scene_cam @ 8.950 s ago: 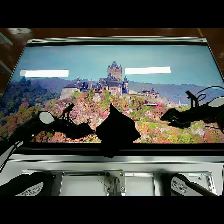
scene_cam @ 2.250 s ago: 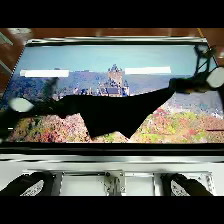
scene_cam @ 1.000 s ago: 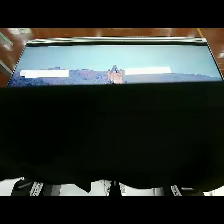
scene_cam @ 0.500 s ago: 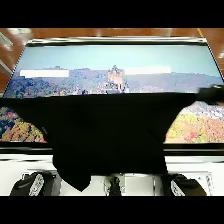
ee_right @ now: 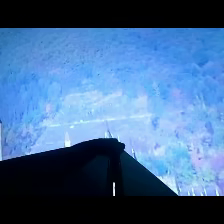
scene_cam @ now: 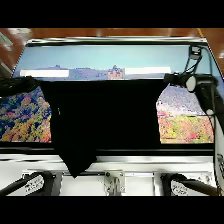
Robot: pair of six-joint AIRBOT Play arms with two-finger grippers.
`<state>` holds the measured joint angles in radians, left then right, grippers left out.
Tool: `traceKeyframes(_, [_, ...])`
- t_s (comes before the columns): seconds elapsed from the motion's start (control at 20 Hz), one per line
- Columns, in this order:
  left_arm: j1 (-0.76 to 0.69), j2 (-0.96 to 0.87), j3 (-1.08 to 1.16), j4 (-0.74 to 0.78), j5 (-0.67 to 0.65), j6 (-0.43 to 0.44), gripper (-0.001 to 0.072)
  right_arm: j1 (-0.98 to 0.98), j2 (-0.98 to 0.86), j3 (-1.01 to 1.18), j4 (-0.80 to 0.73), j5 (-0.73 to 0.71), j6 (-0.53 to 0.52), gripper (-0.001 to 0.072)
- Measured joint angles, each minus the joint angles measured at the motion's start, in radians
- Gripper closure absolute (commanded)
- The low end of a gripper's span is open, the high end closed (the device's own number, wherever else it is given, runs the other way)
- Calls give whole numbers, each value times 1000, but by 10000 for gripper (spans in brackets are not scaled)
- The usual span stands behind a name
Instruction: Fold the shirts.
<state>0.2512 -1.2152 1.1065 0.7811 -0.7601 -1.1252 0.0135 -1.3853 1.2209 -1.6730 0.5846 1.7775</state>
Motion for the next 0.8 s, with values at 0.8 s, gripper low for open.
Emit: traceKeyframes(0.8, [-171,-357,95,-17,353,91,671,0,-282,0,117,-415,18,650])
